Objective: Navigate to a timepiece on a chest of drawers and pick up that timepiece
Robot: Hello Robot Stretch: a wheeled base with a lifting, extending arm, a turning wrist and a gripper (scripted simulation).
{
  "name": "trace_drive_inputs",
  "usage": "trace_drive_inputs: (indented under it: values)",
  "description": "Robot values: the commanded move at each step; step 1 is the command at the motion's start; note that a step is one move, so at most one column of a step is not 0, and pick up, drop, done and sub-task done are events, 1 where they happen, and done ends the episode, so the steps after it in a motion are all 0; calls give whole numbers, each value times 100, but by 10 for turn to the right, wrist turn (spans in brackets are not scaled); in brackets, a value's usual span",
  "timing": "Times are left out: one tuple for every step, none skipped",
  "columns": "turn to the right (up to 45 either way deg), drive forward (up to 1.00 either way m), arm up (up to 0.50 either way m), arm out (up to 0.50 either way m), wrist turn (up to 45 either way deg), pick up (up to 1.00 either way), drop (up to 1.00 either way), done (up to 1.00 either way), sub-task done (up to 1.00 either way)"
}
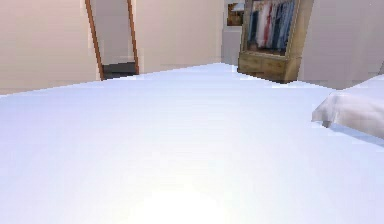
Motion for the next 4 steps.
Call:
trace_drive_inputs:
  values:
    - [0,0,0,0,450,0,0,0,0]
    - [0,0,0,0,120,0,0,0,0]
    - [0,0,-30,0,0,0,0,0,0]
    - [0,0,0,0,0,100,0,0,0]
